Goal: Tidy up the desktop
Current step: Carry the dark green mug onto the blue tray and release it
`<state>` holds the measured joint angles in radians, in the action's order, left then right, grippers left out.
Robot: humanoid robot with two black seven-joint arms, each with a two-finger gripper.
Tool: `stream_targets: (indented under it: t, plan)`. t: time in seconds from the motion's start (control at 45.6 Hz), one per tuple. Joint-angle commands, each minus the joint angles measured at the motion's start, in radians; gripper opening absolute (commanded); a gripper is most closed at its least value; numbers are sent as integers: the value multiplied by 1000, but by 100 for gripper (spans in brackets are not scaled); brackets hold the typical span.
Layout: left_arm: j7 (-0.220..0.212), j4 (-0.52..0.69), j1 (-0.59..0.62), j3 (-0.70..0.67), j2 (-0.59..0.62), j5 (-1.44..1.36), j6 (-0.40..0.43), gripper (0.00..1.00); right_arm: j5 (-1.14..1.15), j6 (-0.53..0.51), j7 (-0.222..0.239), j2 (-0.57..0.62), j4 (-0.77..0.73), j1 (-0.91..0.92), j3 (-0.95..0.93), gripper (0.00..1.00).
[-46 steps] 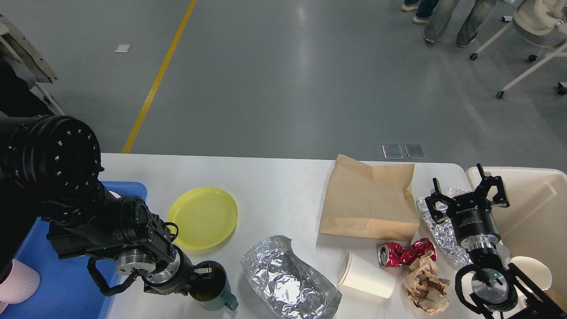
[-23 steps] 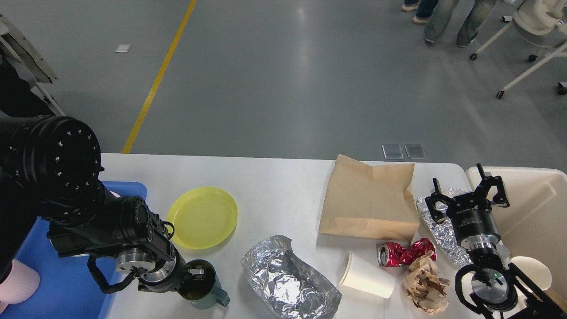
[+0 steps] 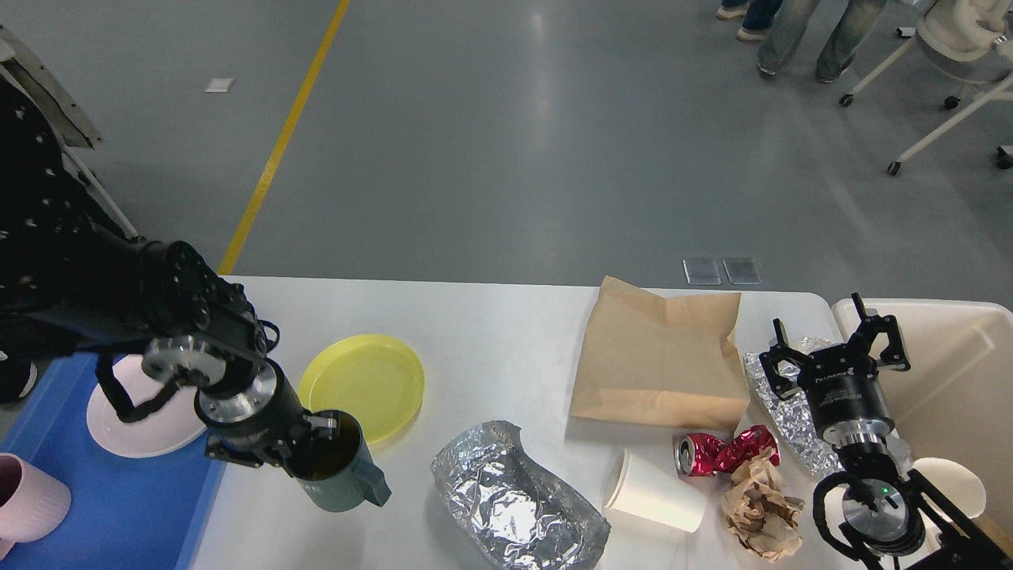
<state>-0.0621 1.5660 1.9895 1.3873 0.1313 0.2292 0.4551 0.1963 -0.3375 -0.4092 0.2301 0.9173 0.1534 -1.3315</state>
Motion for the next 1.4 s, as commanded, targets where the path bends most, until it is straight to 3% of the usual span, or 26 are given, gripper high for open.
stream_targets:
  t: [0.0, 0.153, 0.241, 0.395, 0.548, 0.702, 0.943, 1.184, 1.381]
  plan:
    - [4, 54, 202, 38, 5, -37, 100, 0, 0, 0, 1, 0, 0, 0, 0, 100]
    - [16, 109, 458, 67, 5, -39, 247, 0, 0, 0, 1, 0, 0, 0, 0, 100]
    - [21, 114, 541, 75, 2, -40, 326, 0, 0, 0, 0, 0, 0, 0, 0, 100]
    - [22, 112, 522, 88, -4, -42, 312, 0, 0, 0, 0, 0, 0, 0, 0, 100]
    - [25, 100, 457, 117, 72, -115, 303, 0, 0, 0, 0, 0, 0, 0, 0, 100]
    - [31, 8, 330, 118, 269, -264, 289, 0, 0, 0, 0, 0, 0, 0, 0, 100]
    - [33, -188, 11, 26, 606, -530, 211, 0, 0, 0, 0, 0, 0, 0, 0, 100]
    - [33, -383, -398, -247, 718, -683, 159, 0, 0, 0, 0, 0, 0, 0, 0, 100]
    - [42, -520, -596, -346, 719, -700, 145, 1, 0, 0, 0, 0, 0, 0, 0, 100]
